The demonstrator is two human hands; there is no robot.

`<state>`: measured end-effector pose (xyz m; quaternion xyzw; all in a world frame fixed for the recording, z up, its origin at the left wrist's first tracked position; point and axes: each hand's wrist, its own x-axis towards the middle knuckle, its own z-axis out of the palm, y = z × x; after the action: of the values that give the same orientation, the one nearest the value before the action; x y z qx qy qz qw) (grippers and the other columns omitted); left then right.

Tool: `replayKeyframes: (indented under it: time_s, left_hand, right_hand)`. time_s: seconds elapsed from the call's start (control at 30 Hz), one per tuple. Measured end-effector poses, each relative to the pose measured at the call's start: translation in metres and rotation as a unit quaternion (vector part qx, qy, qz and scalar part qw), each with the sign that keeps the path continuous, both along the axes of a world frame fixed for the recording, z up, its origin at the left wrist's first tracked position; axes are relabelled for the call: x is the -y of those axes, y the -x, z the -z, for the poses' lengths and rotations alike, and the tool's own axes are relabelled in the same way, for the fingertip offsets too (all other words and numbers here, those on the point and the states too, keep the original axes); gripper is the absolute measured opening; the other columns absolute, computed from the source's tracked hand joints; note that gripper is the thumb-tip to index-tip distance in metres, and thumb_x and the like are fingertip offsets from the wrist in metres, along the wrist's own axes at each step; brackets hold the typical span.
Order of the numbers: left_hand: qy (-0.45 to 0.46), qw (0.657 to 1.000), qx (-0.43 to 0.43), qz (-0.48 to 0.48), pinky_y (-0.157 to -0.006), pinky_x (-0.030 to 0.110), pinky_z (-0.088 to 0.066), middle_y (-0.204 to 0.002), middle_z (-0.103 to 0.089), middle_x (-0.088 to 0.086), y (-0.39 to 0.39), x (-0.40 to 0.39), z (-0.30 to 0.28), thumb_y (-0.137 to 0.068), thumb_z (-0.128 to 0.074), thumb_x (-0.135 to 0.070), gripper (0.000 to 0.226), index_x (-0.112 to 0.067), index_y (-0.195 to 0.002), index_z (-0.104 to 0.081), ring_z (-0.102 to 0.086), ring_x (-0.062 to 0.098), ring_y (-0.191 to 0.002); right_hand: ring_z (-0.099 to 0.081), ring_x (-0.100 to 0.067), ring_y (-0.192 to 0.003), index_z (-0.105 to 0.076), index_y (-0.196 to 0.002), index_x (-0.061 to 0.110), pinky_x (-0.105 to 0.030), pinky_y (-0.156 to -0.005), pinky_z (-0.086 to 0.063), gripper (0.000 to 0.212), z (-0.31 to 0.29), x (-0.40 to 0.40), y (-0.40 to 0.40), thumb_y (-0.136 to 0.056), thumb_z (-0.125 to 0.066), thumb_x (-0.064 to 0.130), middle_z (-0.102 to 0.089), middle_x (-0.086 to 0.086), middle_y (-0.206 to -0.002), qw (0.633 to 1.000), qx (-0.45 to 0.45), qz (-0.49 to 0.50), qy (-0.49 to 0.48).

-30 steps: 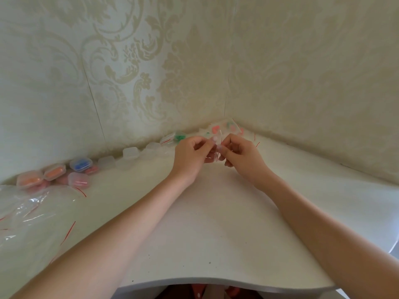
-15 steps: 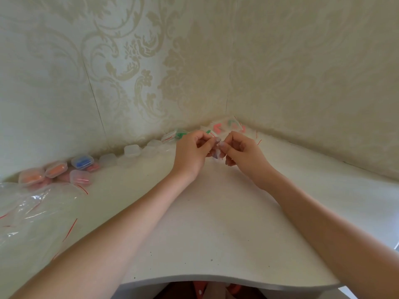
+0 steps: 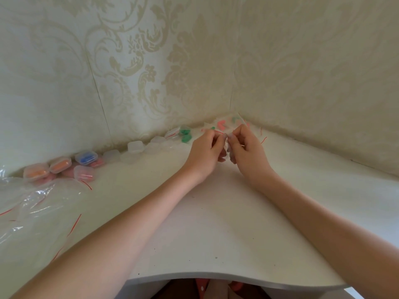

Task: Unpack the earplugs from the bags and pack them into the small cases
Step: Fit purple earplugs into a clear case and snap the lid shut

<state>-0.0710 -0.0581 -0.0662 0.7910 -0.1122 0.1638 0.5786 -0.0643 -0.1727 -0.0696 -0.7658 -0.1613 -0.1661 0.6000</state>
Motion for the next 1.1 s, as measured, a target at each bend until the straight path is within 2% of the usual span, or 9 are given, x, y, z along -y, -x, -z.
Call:
replayKeyframes:
  time_s: [0.1,0.17,0.37,0.5,0.63,0.77,0.87,1.0,1.1]
  left_hand:
    - [0.001,1.000,-0.002,-0.014,-0.063,0.028,-0.054,-0.075,-0.059,0.005,0.003,0.006,-0.002,-0.100,-0.043,-0.018,0.022,-0.001,-0.096,-0.055,-0.060,0.018,-0.065]
    - [-0.010,1.000,0.013,-0.025,-0.070,0.035,-0.055,-0.082,-0.064,0.011,0.005,0.010,-0.004,-0.100,-0.043,-0.020,0.024,-0.001,-0.093,-0.056,-0.065,0.025,-0.072]
    - [-0.056,0.997,0.027,-0.041,-0.074,0.050,-0.052,-0.082,-0.065,0.016,0.004,0.013,-0.006,-0.098,-0.043,-0.023,0.030,0.003,-0.086,-0.054,-0.063,0.034,-0.078]
    - [-0.111,0.993,0.006,-0.037,-0.075,0.046,-0.048,-0.079,-0.064,0.015,0.012,0.015,-0.001,-0.096,-0.044,-0.016,0.022,-0.010,-0.075,-0.045,-0.062,0.035,-0.079]
    - [-0.107,0.993,0.002,-0.050,-0.074,0.043,-0.051,-0.074,-0.066,0.011,0.011,0.012,0.000,-0.099,-0.041,-0.021,0.032,-0.013,-0.069,-0.045,-0.065,0.029,-0.073]
    - [-0.070,0.994,-0.003,-0.086,-0.074,0.045,-0.052,-0.061,-0.062,0.002,0.006,0.001,-0.002,-0.096,-0.041,-0.017,0.035,-0.015,-0.061,-0.047,-0.067,0.029,-0.073]
    - [-0.071,0.993,0.022,-0.096,-0.068,0.050,-0.051,-0.067,-0.064,0.011,0.006,0.002,0.002,-0.092,-0.043,-0.019,0.028,-0.005,-0.069,-0.051,-0.063,0.032,-0.069]
    - [-0.189,0.972,0.114,-0.086,-0.054,0.034,-0.035,-0.057,-0.047,-0.005,0.013,0.008,0.000,-0.093,-0.049,-0.021,0.026,-0.014,-0.069,-0.044,-0.046,0.022,-0.059]
    - [-0.243,0.945,0.207,-0.074,-0.054,0.031,-0.030,-0.060,-0.044,-0.004,0.018,0.012,0.001,-0.091,-0.053,-0.018,0.025,-0.017,-0.069,-0.040,-0.042,0.022,-0.059]
  right_hand:
    - [-0.049,-0.017,-0.060,-0.040,-0.076,0.018,-0.030,-0.057,-0.042,0.024,0.004,-0.005,0.002,-0.099,-0.045,0.013,-0.052,0.002,-0.067,0.997,0.045,0.055,0.034]
    - [-0.051,-0.020,-0.062,-0.041,-0.080,0.013,-0.025,-0.056,-0.042,0.019,0.004,-0.007,0.003,-0.099,-0.044,0.013,-0.052,0.002,-0.068,0.994,0.068,0.077,0.035]
    - [-0.040,-0.005,-0.053,-0.040,-0.085,0.004,-0.014,-0.048,-0.032,0.018,0.003,-0.008,0.008,-0.100,-0.041,0.013,-0.045,0.002,-0.065,0.985,0.104,0.123,0.057]
    - [-0.035,-0.006,-0.054,-0.035,-0.083,0.008,-0.027,-0.052,-0.025,0.018,0.000,0.001,-0.001,-0.100,-0.039,0.012,-0.040,0.004,-0.064,0.977,0.090,0.191,0.035]
    - [-0.046,-0.021,-0.062,-0.035,-0.087,0.009,-0.045,-0.060,-0.043,0.016,0.005,0.006,-0.008,-0.100,-0.040,0.017,-0.045,0.002,-0.069,0.982,0.089,0.145,0.080]
    - [-0.048,0.006,-0.076,-0.050,-0.094,0.012,-0.011,-0.064,-0.039,0.011,0.002,0.008,-0.008,-0.093,-0.047,0.001,-0.049,0.007,-0.091,0.962,0.186,0.068,0.190]
    - [-0.046,-0.007,-0.076,-0.067,-0.090,0.012,-0.029,-0.064,-0.043,0.030,0.004,0.011,-0.011,-0.085,-0.046,-0.009,-0.044,0.008,-0.101,0.953,0.179,0.062,0.236]
    - [-0.044,-0.013,-0.077,-0.057,-0.064,0.018,-0.024,-0.059,-0.032,0.033,0.003,0.014,-0.011,-0.082,-0.047,-0.007,-0.051,-0.002,-0.115,0.952,0.139,0.057,0.265]
    - [-0.043,-0.002,-0.060,-0.039,-0.053,0.025,-0.010,-0.050,-0.032,0.049,0.001,0.012,-0.006,-0.080,-0.041,-0.017,-0.053,0.004,-0.080,0.971,0.082,-0.021,0.224]
